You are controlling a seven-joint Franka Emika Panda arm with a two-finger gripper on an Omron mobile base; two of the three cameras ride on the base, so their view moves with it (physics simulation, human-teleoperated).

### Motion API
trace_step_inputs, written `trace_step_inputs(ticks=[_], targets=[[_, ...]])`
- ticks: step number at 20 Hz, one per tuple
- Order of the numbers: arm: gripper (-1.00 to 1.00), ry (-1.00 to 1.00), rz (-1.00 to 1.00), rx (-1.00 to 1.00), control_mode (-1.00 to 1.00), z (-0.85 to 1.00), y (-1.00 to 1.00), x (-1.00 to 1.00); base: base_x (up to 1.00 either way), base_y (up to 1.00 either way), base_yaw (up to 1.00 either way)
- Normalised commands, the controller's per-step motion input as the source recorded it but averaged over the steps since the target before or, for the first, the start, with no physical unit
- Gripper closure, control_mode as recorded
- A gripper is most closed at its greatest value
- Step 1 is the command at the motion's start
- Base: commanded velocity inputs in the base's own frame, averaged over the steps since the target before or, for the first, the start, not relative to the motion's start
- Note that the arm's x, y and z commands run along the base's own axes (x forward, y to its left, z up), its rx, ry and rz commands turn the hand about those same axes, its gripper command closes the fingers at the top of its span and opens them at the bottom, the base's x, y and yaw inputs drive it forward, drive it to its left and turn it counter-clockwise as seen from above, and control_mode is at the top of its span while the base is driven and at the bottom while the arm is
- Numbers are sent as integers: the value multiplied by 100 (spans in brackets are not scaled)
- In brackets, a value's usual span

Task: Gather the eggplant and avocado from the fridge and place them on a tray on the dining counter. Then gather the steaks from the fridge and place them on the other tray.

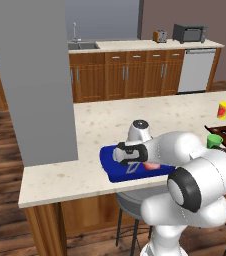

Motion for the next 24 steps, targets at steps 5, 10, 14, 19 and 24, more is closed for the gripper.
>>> trace_step_inputs(ticks=[5, 10, 14, 19, 24], targets=[[-100, 2, 0, 0, -100, -15, 0, 0, 0, 0, 0], [-100, 0, 0, 0, -100, 0, 0, 0, 0, 0, 0], [-100, 0, 1, 0, -100, 2, 0, 0, 0, 0, 0], [-100, -2, 1, 0, -100, 35, 0, -5, 0, 0, 0], [-100, -7, 4, 0, -100, 72, -1, -25, 0, 0, 0]])
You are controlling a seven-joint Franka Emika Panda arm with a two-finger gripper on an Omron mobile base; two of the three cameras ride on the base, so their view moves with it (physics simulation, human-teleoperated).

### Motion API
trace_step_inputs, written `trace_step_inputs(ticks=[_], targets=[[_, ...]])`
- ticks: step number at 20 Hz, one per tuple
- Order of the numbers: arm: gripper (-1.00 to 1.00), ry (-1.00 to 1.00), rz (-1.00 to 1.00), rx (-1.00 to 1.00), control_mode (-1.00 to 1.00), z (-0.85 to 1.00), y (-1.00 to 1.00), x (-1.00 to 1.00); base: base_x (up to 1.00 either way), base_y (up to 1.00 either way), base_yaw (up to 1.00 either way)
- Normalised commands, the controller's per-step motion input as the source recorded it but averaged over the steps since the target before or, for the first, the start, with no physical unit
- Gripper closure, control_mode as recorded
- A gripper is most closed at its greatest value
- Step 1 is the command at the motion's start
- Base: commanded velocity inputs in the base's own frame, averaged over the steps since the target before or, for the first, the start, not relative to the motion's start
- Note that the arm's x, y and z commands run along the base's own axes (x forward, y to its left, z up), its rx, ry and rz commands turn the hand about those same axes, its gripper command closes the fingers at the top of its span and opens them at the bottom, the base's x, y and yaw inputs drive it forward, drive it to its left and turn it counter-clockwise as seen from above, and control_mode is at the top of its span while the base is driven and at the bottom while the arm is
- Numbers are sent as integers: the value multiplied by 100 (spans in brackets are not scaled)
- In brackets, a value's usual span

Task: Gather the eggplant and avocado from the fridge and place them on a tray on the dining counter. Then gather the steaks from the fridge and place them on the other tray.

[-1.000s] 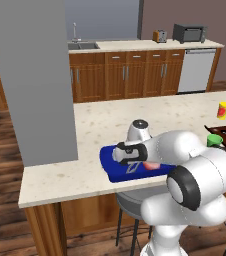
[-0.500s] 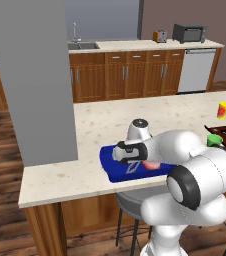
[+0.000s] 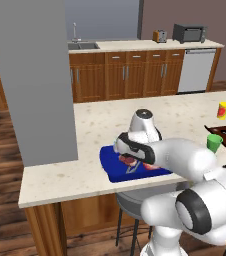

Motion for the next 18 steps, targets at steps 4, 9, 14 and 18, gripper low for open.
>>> trace_step_inputs(ticks=[4, 9, 14, 18], targets=[[-100, -4, 7, 0, -100, 90, -7, -52, 0, 0, 0], [-100, -1, 5, 0, -100, 82, -11, -87, 0, 0, 0], [-100, 0, 0, 0, -100, 69, -36, -98, 0, 0, 0], [-100, 0, 0, 0, -100, 54, -51, -91, 0, 0, 0]])
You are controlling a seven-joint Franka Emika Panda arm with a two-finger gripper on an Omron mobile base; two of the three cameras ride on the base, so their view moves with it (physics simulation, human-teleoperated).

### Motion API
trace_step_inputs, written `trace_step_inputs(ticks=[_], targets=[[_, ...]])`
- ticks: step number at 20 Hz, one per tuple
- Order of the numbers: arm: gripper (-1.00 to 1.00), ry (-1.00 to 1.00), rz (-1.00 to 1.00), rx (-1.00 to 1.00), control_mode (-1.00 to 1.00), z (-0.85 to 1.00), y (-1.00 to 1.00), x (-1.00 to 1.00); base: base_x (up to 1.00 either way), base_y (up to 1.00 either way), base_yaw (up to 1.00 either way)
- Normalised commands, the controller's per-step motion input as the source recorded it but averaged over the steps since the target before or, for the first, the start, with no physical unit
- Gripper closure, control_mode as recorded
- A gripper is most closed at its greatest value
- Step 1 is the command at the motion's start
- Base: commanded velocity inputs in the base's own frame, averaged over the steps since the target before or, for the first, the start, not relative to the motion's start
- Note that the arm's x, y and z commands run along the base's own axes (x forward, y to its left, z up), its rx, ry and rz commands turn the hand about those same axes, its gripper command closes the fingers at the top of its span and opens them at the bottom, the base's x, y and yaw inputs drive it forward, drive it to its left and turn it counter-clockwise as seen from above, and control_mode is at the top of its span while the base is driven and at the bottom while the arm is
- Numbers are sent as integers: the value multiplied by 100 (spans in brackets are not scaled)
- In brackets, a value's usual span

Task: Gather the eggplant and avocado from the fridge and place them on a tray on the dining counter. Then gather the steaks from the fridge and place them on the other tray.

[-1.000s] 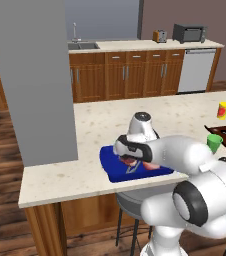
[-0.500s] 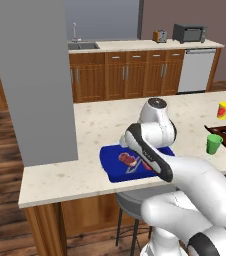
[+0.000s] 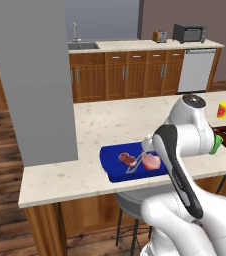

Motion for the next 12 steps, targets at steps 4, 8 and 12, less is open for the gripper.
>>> trace_step_inputs(ticks=[4, 8, 12], targets=[[-100, 0, 0, 0, -100, 61, -42, -89, 0, 0, 0], [-100, 0, 0, 0, -100, 43, -32, -61, 0, 0, 0], [-100, 0, -4, 0, -100, 81, -1, -20, 0, 0, 0]])
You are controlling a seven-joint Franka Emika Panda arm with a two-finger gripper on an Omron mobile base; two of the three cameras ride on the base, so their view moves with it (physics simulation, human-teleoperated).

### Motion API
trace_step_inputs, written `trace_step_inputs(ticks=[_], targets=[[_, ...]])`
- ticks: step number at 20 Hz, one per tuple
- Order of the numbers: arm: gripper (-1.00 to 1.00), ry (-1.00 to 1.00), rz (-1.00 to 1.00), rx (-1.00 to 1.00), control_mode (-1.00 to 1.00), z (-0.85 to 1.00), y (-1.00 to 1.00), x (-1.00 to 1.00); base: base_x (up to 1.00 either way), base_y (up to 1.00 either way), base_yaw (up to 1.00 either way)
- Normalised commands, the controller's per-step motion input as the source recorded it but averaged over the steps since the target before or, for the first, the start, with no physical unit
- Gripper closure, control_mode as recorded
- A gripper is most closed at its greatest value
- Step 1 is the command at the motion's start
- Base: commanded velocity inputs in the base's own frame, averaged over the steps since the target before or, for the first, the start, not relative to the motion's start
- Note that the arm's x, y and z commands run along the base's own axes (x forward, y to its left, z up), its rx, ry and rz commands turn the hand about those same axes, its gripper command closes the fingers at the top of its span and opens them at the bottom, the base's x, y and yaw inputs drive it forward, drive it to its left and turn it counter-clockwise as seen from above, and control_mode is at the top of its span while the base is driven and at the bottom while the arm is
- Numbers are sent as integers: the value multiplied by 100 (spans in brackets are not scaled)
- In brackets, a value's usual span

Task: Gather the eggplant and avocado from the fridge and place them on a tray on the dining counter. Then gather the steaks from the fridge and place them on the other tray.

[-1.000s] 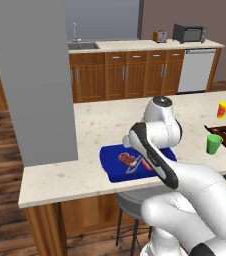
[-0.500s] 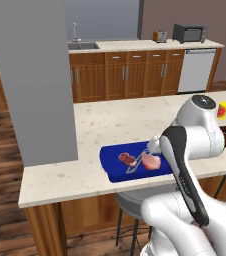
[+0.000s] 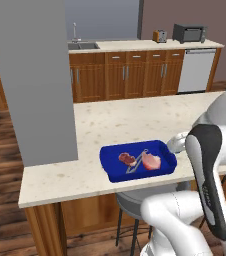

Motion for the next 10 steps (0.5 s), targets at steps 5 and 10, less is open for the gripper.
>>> trace_step_inputs(ticks=[5, 10], targets=[[-100, 0, -8, 0, -100, 91, 0, -27, 0, 0, 0], [-100, 0, -4, 0, -100, 48, 0, -57, 0, 0, 0]])
